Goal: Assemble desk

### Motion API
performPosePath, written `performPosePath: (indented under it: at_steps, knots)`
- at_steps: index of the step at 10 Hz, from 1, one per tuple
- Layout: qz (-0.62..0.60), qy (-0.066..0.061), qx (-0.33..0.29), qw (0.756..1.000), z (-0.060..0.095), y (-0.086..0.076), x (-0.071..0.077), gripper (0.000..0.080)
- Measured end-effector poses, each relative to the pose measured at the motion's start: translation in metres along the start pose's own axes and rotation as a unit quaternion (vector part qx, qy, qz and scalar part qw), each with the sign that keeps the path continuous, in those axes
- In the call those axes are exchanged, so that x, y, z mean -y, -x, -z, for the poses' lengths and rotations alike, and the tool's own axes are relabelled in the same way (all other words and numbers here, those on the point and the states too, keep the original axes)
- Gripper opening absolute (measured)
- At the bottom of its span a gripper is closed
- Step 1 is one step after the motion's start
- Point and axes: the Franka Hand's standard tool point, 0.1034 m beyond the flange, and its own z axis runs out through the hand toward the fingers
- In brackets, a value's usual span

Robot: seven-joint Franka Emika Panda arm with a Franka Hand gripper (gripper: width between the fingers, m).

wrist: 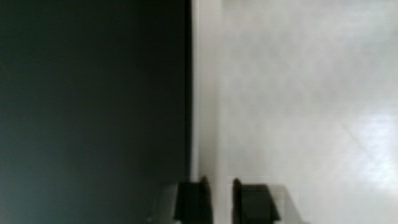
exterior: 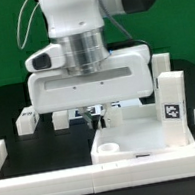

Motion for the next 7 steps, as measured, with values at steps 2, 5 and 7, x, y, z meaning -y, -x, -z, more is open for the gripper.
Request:
performPosePath:
  at_steps: [2, 5, 7]
  knots:
    - [0.060, 0.002, 0.003, 0.998, -0.0002, 0.0017, -0.0054, 0.0036]
    - [0.100, 0.003, 0.003, 0.995, -0.0001, 0.0016, -0.0063, 0.0013]
    - [0.082, 0.002, 0.004, 0.997, 0.0004, 0.0015, -0.0053, 0.0000]
